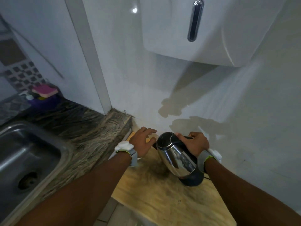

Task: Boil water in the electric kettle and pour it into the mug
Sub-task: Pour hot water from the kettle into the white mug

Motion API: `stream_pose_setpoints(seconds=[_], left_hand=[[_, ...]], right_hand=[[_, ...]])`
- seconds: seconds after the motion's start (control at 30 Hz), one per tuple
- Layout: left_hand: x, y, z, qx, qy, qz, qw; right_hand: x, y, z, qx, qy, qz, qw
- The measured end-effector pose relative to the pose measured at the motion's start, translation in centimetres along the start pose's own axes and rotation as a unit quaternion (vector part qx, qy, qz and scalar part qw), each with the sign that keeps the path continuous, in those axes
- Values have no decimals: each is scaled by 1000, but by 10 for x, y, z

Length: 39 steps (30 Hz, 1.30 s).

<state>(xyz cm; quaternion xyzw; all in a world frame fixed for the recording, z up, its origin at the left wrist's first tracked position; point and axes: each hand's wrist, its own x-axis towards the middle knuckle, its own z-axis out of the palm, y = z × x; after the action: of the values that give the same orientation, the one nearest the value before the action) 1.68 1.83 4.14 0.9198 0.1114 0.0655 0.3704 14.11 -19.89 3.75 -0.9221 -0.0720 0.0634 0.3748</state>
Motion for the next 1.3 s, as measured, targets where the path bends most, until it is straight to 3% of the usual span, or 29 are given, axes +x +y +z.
stream_pose_setpoints(seconds=[0.5, 0.8, 1.3], left_hand=[[-17, -76, -37, -121, 59, -146, 980], [-23, -104, -43, -130, 51, -187, 972], [-22, -136, -47, -126, 56, -187, 973]], right_hand=[[7, -81, 54, -143, -26, -39, 989], [21, -108, 79, -237, -36, -65, 969], [27, -142, 107, -325, -92, -98, 936]])
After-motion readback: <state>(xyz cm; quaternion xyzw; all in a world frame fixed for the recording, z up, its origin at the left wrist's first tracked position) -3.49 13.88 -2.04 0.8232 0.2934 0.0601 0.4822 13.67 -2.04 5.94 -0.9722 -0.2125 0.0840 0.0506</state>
